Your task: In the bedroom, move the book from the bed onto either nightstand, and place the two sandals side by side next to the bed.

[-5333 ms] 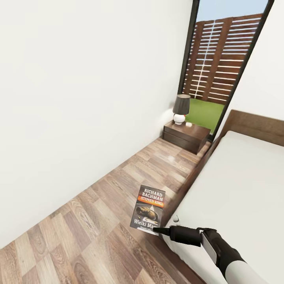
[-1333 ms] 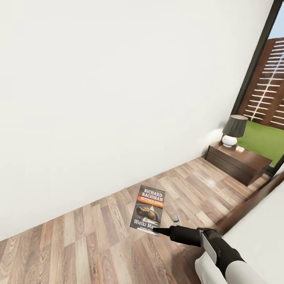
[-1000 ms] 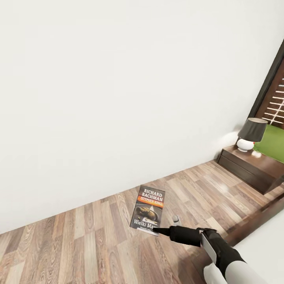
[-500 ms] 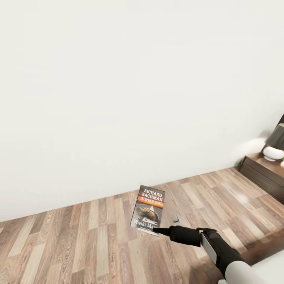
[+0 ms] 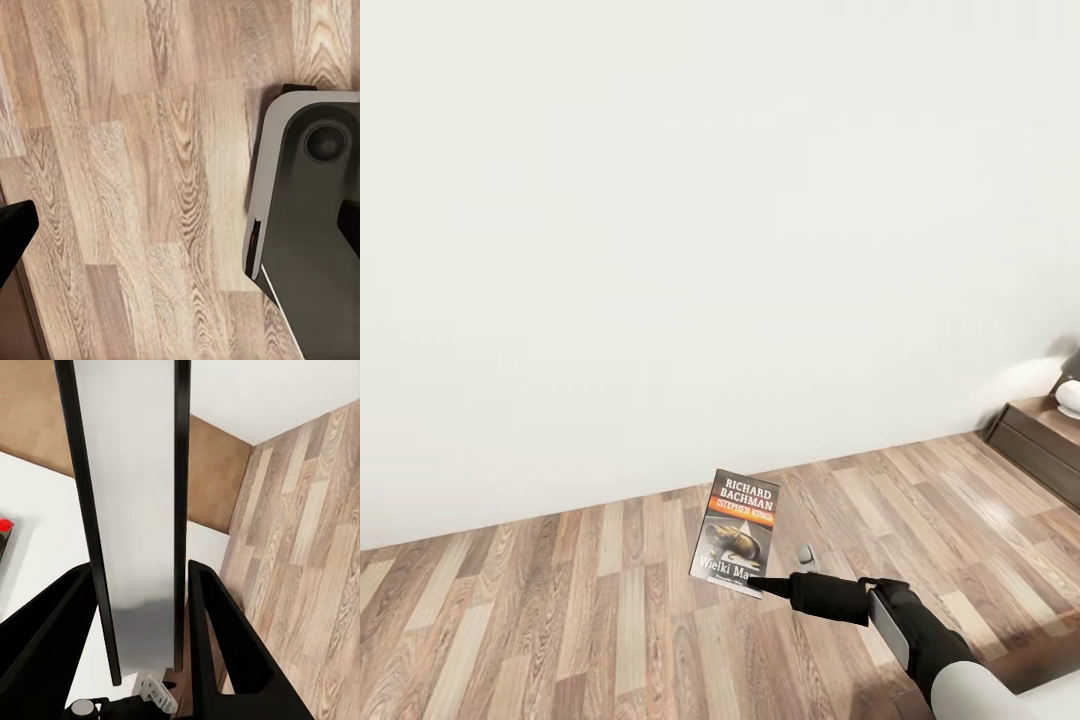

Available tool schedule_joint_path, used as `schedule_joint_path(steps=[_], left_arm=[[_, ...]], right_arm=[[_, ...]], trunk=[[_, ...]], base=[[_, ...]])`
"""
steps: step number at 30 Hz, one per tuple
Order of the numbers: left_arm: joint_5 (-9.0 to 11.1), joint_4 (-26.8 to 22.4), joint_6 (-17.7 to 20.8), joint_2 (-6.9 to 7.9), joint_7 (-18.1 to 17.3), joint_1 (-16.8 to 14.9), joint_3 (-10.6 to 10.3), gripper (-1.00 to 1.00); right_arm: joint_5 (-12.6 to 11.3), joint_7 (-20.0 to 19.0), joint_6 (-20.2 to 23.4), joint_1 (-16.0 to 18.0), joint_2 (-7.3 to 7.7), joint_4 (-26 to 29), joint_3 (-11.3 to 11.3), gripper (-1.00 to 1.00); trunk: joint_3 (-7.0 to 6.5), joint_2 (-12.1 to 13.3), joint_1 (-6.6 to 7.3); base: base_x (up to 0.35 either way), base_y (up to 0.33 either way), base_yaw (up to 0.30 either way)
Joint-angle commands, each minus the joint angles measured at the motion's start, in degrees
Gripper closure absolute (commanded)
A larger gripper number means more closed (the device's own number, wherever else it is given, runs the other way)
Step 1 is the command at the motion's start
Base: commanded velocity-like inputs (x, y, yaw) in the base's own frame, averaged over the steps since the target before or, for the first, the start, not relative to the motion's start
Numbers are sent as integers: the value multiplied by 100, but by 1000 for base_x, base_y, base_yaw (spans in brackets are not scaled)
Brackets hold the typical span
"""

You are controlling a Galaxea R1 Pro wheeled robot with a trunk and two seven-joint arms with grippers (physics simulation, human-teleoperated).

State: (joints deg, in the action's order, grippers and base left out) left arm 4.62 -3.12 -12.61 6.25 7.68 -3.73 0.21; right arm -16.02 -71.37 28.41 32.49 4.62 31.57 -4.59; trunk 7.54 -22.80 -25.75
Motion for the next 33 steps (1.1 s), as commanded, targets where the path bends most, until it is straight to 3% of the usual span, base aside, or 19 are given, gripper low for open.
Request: schedule_joint_path(steps=[1, 12, 33], left_arm=[[48, 5, -23, -1, -3, -4, -3, -100], [45, 11, -22, -1, -3, -4, -3, -100], [48, 5, -23, -1, -3, -4, -3, -100]], right_arm=[[-56, 9, 51, 4, 7, 2, -33, 100], [-52, 5, 51, 4, 5, 3, -33, 100], [-50, 1, 51, 5, 10, 3, -33, 100]], trunk=[[12, -12, -3], [12, -12, -3], [12, -12, -3]], base=[[0, 0, 23], [0, 0, 41], [0, 0, 157]])
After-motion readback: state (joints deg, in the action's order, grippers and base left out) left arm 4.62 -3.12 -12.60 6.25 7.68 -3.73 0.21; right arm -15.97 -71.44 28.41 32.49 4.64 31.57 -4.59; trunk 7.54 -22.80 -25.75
